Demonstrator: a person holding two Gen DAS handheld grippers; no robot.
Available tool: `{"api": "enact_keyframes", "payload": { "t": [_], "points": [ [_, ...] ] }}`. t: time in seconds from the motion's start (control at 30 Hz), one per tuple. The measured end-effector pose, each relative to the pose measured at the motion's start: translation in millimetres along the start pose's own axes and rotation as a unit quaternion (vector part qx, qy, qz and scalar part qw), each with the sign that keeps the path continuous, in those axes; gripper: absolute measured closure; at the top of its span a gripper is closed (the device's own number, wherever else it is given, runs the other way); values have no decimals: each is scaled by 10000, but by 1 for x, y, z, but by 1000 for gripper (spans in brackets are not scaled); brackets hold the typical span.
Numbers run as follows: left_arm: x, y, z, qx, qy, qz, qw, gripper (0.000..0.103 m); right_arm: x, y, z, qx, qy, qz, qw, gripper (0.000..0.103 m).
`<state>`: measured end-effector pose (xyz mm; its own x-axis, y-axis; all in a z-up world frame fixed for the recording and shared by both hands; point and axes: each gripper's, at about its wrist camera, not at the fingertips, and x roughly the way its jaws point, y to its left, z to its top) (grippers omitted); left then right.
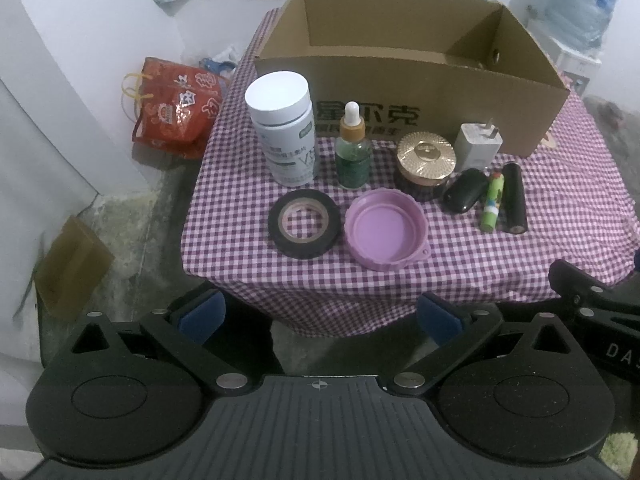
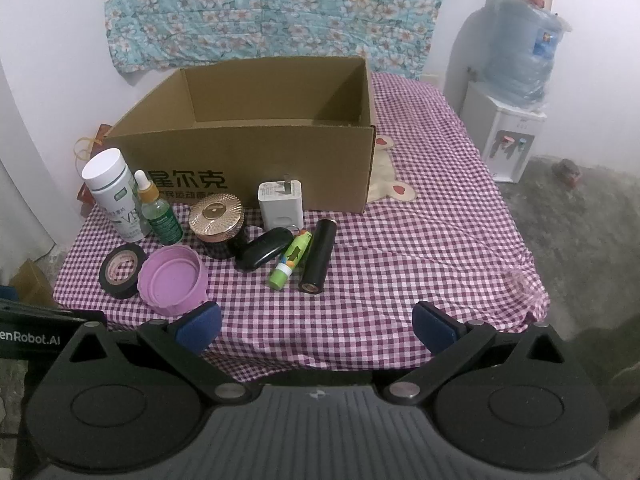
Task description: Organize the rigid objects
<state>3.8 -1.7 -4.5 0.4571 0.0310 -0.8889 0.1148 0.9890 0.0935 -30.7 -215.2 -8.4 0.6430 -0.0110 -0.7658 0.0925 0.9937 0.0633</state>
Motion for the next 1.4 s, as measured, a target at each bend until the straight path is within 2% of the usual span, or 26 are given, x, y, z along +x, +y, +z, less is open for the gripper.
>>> {"api": "enact_keyframes", "payload": {
  "t": [0.57, 0.77, 0.93, 1.03, 1.1, 1.23, 1.3, 1.33, 1.4],
  "points": [
    [14, -14, 12, 171, 37, -75, 9998, 0, 14, -14, 3, 179, 55, 59, 9998, 0],
    [17, -29, 25, 475, -176, -590, 9970, 1, 23, -40, 16, 450, -77, 252, 9986, 0],
    [19, -50, 38, 852, -404, -1137, 9890, 5, 39, -70, 33, 862, -88, 699, 9938, 2],
    [24, -65, 44, 1120, -476, -1444, 9820, 10, 58, -86, 41, 1153, 83, 1108, 9871, 13],
    [30, -78, 49, 1307, -493, -1560, 9778, 20, 71, -93, 44, 1300, 201, 1244, 9835, 27],
    [43, -102, 56, 1661, -433, -1767, 9692, 34, 93, -95, 49, 1334, 399, 1509, 9787, 36],
    [50, -111, 59, 1793, -358, -1841, 9658, 45, 102, -94, 50, 1385, 518, 1726, 9738, 39],
    [53, -115, 60, 1853, -313, -1885, 9639, 47, 107, -94, 51, 1406, 569, 1798, 9719, 41],
    [61, -120, 61, 1944, -227, -1930, 9615, 56, 115, -92, 51, 1379, 661, 1875, 9703, 49]
  ]
}}
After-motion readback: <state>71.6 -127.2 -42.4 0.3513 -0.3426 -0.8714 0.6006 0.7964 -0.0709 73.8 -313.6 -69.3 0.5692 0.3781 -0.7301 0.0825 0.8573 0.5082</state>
